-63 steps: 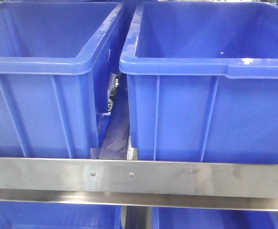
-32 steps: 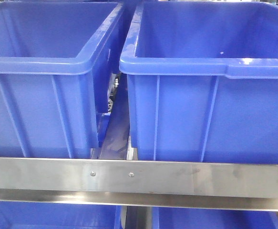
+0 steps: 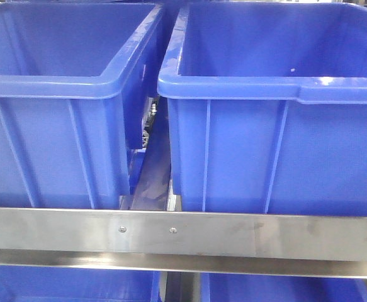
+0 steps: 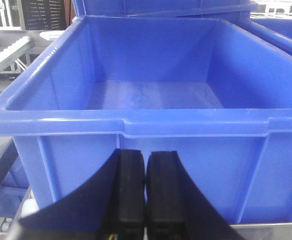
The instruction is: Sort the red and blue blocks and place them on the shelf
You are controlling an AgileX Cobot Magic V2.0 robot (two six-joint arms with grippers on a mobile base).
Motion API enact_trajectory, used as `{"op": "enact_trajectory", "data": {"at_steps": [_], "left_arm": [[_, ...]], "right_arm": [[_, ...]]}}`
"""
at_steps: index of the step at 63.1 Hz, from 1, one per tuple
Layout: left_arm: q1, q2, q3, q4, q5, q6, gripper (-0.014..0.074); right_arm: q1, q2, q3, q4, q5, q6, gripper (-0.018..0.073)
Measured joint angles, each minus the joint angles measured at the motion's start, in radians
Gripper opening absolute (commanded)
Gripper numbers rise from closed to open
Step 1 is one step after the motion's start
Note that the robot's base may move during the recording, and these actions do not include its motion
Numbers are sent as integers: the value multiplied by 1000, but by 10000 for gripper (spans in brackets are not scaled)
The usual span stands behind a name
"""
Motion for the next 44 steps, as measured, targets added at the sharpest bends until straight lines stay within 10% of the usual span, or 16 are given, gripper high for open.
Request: {"op": "enact_trajectory", "data": {"at_steps": [44], "left_arm": [[0, 0, 0, 1, -37, 0, 141]], "right_arm": [[0, 0, 0, 0, 0, 0, 57]]}}
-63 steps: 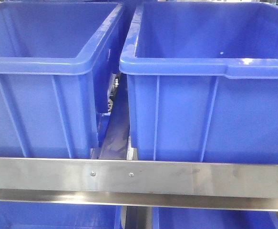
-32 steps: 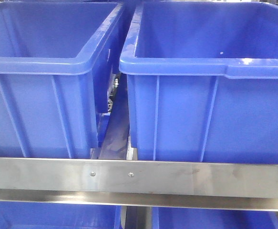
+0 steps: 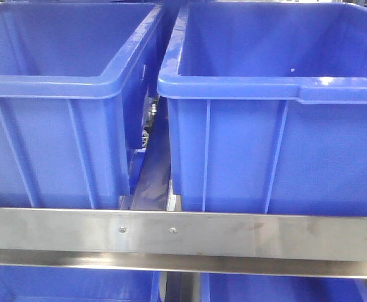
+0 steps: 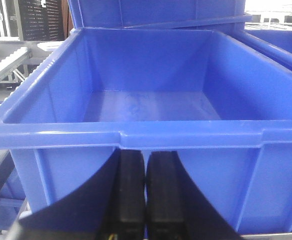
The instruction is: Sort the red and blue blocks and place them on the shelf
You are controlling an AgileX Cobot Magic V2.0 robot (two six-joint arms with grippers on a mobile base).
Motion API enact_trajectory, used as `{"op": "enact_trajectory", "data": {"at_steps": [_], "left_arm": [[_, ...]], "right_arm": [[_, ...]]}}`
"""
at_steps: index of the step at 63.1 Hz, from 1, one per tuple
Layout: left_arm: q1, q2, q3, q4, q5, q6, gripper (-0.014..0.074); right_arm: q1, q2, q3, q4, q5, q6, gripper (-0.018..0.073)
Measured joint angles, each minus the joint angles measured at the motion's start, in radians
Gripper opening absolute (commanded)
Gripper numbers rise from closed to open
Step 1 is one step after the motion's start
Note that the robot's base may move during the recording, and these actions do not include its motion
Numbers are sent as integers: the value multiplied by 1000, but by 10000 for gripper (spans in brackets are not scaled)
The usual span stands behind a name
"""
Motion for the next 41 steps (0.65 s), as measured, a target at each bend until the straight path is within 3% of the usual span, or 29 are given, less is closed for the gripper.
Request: {"op": "enact_trajectory", "data": {"at_steps": [41], "left_arm": [[0, 0, 0, 0, 0, 0, 141]], "right_arm": [[0, 0, 0, 0, 0, 0, 57]]}}
